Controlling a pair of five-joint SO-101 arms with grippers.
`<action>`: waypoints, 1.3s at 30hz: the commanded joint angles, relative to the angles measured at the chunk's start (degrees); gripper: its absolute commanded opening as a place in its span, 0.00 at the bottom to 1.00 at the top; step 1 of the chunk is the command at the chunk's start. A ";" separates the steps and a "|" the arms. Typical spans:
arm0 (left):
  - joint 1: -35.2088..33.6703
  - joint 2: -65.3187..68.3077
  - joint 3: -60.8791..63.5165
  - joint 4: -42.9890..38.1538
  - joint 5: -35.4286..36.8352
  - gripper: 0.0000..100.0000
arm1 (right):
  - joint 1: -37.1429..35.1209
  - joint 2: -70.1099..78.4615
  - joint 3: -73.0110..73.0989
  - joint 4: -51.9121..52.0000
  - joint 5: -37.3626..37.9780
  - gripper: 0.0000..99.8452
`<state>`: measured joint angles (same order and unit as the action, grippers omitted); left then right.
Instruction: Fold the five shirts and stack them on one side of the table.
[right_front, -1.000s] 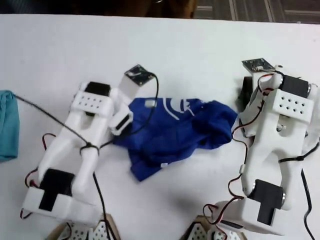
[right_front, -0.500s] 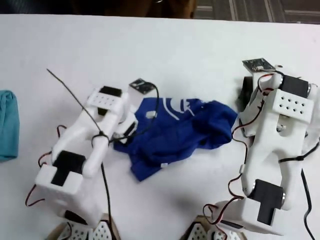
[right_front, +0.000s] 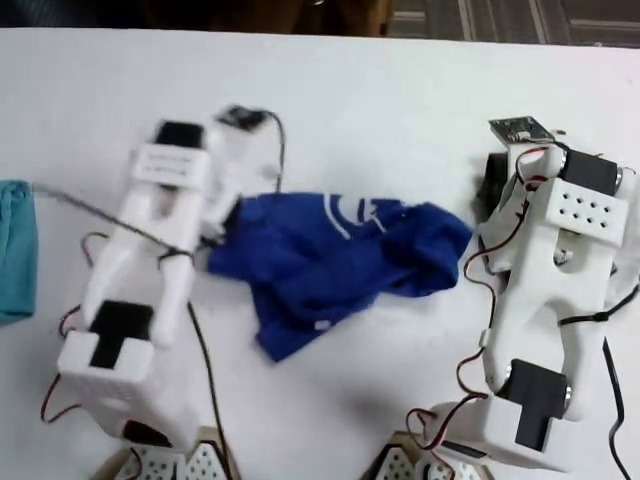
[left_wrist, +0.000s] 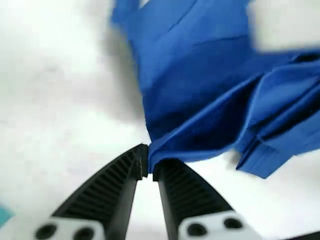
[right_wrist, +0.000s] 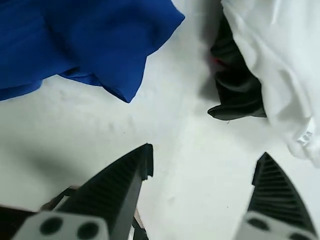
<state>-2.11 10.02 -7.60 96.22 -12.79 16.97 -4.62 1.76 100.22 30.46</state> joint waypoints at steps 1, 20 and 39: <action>-4.57 -7.30 -9.89 5.71 -0.44 0.03 | -0.92 -2.33 -0.26 1.01 -1.32 0.32; -18.90 -37.89 -10.33 6.07 -3.96 0.03 | -27.65 -2.42 -0.35 1.10 -1.32 0.32; -24.70 -32.97 -9.89 2.20 -6.77 0.03 | -53.93 -2.33 10.81 -14.81 1.23 0.32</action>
<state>-26.20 -24.26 -15.60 100.00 -19.38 -36.40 -4.70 13.01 89.85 29.85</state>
